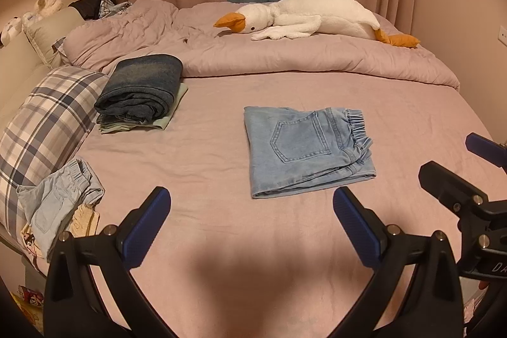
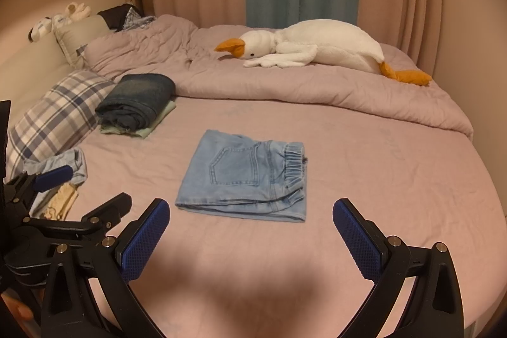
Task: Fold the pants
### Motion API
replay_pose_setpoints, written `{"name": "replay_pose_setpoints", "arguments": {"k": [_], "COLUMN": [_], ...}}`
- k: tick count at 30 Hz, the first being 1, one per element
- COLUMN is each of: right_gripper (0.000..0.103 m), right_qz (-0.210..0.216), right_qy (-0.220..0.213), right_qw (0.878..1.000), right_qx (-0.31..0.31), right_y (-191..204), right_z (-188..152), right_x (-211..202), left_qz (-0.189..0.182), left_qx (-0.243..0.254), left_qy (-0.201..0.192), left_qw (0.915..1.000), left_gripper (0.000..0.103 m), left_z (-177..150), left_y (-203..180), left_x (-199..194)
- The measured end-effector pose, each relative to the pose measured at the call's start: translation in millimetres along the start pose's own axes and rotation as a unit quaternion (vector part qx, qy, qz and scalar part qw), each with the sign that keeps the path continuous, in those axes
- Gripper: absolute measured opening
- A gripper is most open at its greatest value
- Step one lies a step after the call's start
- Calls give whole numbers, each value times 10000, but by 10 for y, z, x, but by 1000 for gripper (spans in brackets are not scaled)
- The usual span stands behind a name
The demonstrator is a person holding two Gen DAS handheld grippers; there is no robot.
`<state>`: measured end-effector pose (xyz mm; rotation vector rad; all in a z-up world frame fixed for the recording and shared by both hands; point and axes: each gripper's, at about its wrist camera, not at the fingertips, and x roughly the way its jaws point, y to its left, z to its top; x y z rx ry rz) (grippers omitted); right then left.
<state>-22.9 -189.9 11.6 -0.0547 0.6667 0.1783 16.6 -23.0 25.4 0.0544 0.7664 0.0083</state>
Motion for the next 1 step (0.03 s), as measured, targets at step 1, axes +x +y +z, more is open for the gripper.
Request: {"name": "replay_pose_setpoints", "arguments": {"k": [1], "right_gripper": [102], "right_qz": [0], "right_qy": [0], "right_qw": [10000], "right_qx": [-6], "right_y": [0], "right_z": [1], "right_x": [0], "left_qz": [3], "left_qx": [5], "left_qy": [8], "left_qw": [10000], "left_gripper": [103], "left_z": [0], "left_y": [-1], "left_x": [-1]}}
